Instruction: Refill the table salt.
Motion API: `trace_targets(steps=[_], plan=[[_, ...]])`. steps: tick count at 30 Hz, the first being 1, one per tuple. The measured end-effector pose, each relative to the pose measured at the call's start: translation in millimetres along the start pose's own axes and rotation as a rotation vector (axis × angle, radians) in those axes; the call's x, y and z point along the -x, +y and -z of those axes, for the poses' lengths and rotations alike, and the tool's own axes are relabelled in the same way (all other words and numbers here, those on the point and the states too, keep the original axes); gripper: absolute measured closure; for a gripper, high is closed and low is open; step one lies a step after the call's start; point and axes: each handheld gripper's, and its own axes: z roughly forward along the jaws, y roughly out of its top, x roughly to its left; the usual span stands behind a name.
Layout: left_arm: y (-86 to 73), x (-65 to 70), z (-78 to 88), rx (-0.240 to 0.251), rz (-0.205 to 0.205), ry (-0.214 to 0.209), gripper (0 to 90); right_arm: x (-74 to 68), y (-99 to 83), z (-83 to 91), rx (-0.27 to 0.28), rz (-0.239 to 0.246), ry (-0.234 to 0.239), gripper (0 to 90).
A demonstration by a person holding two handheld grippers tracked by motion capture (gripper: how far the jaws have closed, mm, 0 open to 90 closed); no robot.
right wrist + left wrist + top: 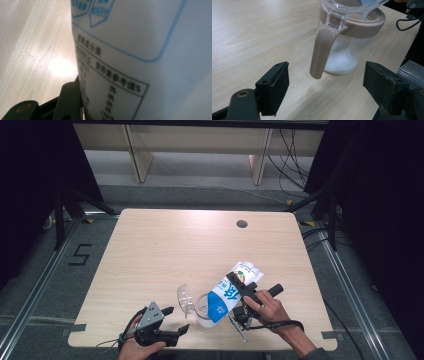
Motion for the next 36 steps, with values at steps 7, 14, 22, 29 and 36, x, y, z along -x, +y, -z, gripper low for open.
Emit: trace_targets(steps=[7, 14, 22, 29, 36], plan=[[0.2, 0.3, -0.7, -0.006, 0.002, -0.005, 20.5, 1.3, -0.6, 1.0, -0.012, 0.009, -0.001, 54.6], [0.4, -0.1, -0.7, -0.014, -0.006, 0.0, 20.5, 1.5, -2.7, 0.3, -0.011, 0.01, -0.015, 54.8], [0.4, -0.3, -0.8, -0.014, -0.001, 0.0, 20.5, 1.8, -1.5, 0.4, -0.017, 0.015, 0.001, 55.2], [-0.7, -1.1, 0.7, -0.003, -0.006, -0.004, 20.5, 1.2, 1.0, -0.8, -0.01, 0.01, 0.001, 55.4], [-1.6, -0.4, 0.9, -0.003, 0.004, 0.003, 20.5, 1.9, 1.2, -1.1, -0.019, 0.023, 0.003, 55.5]])
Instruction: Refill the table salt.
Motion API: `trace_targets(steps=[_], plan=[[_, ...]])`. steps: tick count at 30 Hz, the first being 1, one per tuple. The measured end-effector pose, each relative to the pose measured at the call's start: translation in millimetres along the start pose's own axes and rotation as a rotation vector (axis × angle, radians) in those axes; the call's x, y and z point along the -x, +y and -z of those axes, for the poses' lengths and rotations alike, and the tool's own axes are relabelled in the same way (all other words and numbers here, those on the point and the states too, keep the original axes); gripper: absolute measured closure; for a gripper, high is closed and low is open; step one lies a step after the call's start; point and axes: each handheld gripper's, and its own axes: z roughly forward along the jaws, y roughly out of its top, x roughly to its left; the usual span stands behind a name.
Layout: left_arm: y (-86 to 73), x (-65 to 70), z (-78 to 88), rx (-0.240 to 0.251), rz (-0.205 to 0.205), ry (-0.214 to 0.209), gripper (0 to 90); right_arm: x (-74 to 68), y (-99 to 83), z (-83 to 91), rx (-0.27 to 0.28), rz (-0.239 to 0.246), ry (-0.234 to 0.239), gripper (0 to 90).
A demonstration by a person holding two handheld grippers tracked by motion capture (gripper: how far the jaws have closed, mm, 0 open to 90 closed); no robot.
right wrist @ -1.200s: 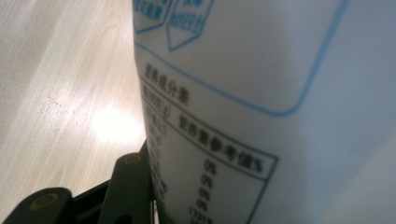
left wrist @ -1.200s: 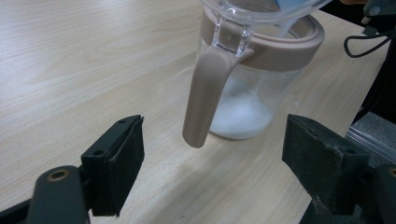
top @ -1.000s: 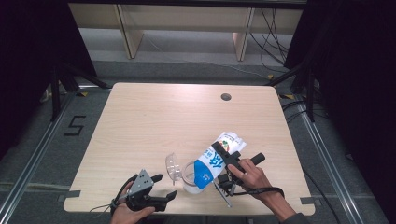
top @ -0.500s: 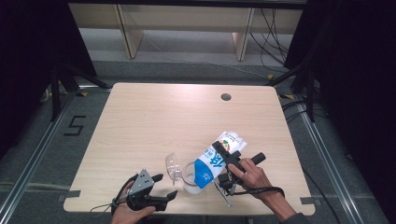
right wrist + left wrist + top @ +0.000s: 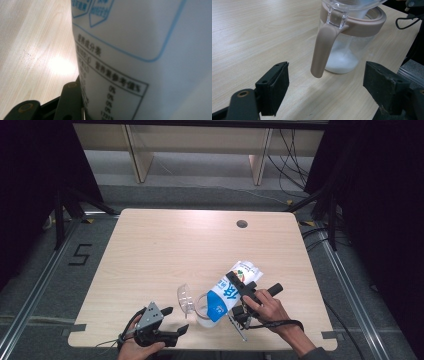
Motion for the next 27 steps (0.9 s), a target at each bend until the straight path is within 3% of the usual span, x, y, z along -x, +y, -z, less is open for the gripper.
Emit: trace_targets(steps=[1, 14, 19, 23, 27], plan=[[0.5, -1.1, 0.2, -0.008, -0.022, -0.002, 20.5, 0.0, -0.1, 0.2, -0.004, 0.003, -0.001, 55.5], [1.2, -1.3, -1.3, -0.007, -0.03, -0.002, 20.5, 0.2, -0.8, 1.2, -0.007, 0.004, -0.002, 55.9], [0.8, 0.0, -1.1, -0.009, -0.006, 0.009, 20.4, 0.3, -0.5, 0.8, -0.011, 0.011, -0.005, 56.0], [1.0, -0.9, -0.9, -0.007, -0.024, 0.005, 20.4, 0.4, 0.3, 0.8, -0.002, 0.013, -0.015, 56.2], [0.4, -0.1, -1.5, -0.002, -0.004, 0.007, 20.4, 1.1, -0.5, 0.9, -0.009, 0.011, -0.011, 56.2]])
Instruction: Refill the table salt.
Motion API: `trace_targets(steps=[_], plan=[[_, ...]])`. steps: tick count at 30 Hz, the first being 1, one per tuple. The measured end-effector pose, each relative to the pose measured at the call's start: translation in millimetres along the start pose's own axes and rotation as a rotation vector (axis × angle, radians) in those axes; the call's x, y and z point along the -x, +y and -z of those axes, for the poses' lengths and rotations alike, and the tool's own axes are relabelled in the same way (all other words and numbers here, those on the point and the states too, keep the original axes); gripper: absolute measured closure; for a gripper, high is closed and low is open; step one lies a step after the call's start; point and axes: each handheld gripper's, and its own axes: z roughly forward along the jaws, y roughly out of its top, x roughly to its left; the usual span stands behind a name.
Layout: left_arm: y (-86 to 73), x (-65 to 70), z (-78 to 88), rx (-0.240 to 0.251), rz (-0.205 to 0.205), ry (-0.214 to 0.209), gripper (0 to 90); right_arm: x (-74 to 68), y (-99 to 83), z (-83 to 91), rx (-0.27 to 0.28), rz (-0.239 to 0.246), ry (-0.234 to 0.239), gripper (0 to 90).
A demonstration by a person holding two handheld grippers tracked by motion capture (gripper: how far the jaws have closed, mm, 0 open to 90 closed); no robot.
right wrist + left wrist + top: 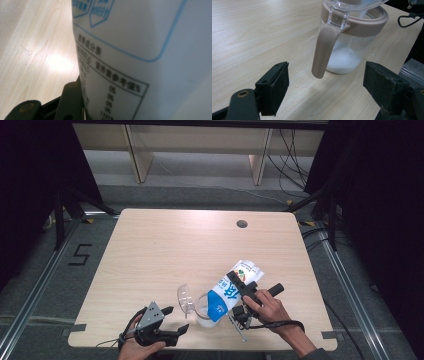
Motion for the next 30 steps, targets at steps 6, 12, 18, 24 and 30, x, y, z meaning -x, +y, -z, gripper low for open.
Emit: trace_targets(steps=[6, 12, 18, 24, 30], plan=[[0.1, 0.3, 0.1, -0.01, -0.005, 0.005, 20.4, 0.2, -0.2, 0.4, -0.003, -0.019, -0.008, 56.2], [-0.1, -0.7, -0.6, -0.001, -0.008, 0.003, 20.4, -0.8, -0.1, 0.0, 0.002, 0.004, 0.001, 56.6], [-0.1, -0.7, -0.5, -0.003, -0.009, 0.003, 20.4, -0.9, 0.0, 0.3, -0.001, 0.002, 0.002, 56.7], [-0.1, -0.6, -0.4, -0.003, -0.009, 0.003, 20.4, -0.3, -0.1, 0.3, 0.005, 0.003, -0.01, 57.0], [-0.3, -0.8, -0.6, 0.0, -0.007, 0.005, 20.4, -0.8, 0.3, 0.2, 0.011, -0.016, -0.015, 57.2]])
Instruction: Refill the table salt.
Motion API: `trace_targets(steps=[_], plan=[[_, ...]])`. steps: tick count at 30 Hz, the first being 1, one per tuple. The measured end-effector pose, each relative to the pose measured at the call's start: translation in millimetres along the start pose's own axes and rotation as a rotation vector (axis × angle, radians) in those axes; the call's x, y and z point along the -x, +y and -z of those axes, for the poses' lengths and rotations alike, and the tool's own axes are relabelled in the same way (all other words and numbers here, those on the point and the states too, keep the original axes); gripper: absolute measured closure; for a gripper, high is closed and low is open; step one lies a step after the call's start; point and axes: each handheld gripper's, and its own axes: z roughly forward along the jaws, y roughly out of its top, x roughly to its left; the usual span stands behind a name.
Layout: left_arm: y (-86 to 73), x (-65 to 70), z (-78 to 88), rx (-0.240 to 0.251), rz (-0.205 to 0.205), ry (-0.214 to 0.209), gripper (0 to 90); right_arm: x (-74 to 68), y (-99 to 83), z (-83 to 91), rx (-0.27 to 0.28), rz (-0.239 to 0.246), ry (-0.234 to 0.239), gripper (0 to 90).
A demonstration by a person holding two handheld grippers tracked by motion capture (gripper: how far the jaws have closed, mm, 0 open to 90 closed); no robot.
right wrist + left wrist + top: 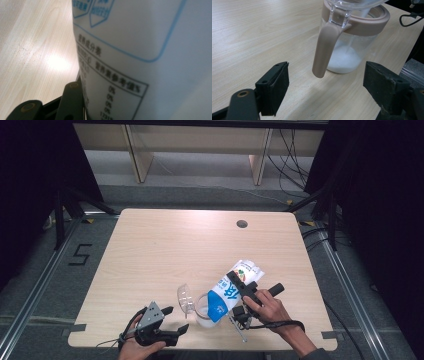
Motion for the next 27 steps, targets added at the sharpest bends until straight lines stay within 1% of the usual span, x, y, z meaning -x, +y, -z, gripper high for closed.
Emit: trace_targets(steps=[2, 4, 5, 6, 8, 9, 10, 11, 12, 13, 14, 18, 19, 20, 21, 22, 23, 24, 27], plan=[[0.1, -0.7, 0.7, -0.01, -0.01, 0.0, 20.4, 0.7, 0.2, 0.1, 0.001, 0.006, -0.006, 57.3], [0.1, -0.6, 0.8, -0.009, -0.009, 0.001, 20.4, 0.7, 0.2, 0.3, 0.0, 0.007, -0.006, 57.4], [-0.1, 0.2, 0.1, -0.002, 0.004, -0.001, 20.4, 0.5, 0.3, 0.4, 0.001, 0.005, -0.006, 57.4], [-0.4, -0.2, 0.5, -0.008, 0.005, 0.002, 20.4, 0.5, 0.4, 0.5, 0.001, 0.005, -0.006, 57.4], [-0.4, 0.2, 0.1, -0.004, 0.009, 0.003, 20.4, 0.6, 0.5, 0.4, 0.002, 0.006, -0.006, 57.6], [-0.1, -0.1, 0.1, -0.002, -0.001, -0.001, 20.4, 0.7, 0.6, 0.4, 0.002, 0.007, -0.007, 57.6], [-0.4, 0.6, 0.1, -0.004, 0.01, 0.002, 20.4, 0.7, 0.6, 0.4, 0.002, 0.007, -0.007, 57.6], [-0.5, 0.7, 0.2, -0.003, 0.012, 0.004, 20.4, 0.8, 0.7, 0.4, 0.003, 0.008, -0.008, 57.6], [-0.3, -0.4, 1.1, -0.013, -0.003, 0.004, 20.4, 1.7, 1.2, 1.2, -0.011, 0.013, 0.001, 57.7], [-0.3, -0.3, 0.8, -0.01, 0.0, 0.004, 20.4, 1.5, 1.4, 0.9, -0.011, 0.009, 0.004, 57.8], [-0.1, -0.9, 1.2, -0.012, -0.012, 0.004, 20.4, 1.5, 1.4, 0.9, -0.011, 0.009, 0.004, 57.8], [-0.1, -0.6, 1.2, -0.013, -0.008, 0.003, 20.4, 1.5, 1.3, 0.7, -0.004, 0.01, 0.001, 58.0], [-0.4, 0.5, 0.3, -0.003, 0.009, 0.002, 20.4, 1.4, 1.2, 0.8, -0.006, 0.009, 0.001, 58.1], [-0.3, 0.3, 0.5, -0.005, 0.004, 0.004, 20.4, 1.6, 1.2, 1.0, -0.01, 0.009, 0.001, 58.1], [-0.1, -0.4, 1.4, -0.011, -0.011, 0.004, 20.4, 2.0, 1.0, 0.7, -0.006, 0.011, 0.002, 58.2], [-0.1, -0.4, 1.5, -0.012, -0.01, 0.005, 20.4, 2.5, 1.0, 0.6, -0.007, 0.014, -0.004, 58.2], [-0.4, -0.1, 0.6, -0.001, 0.0, 0.002, 20.4, 2.5, 1.0, 0.4, -0.007, 0.014, -0.003, 58.2], [-0.5, -0.6, 1.1, -0.012, 0.004, 0.001, 20.4, 2.5, 0.9, 0.3, -0.006, 0.016, -0.003, 58.2], [-0.5, -0.2, 1.0, -0.01, 0.004, 0.005, 20.4, 2.4, 0.7, 0.4, -0.009, 0.016, -0.001, 58.3]])
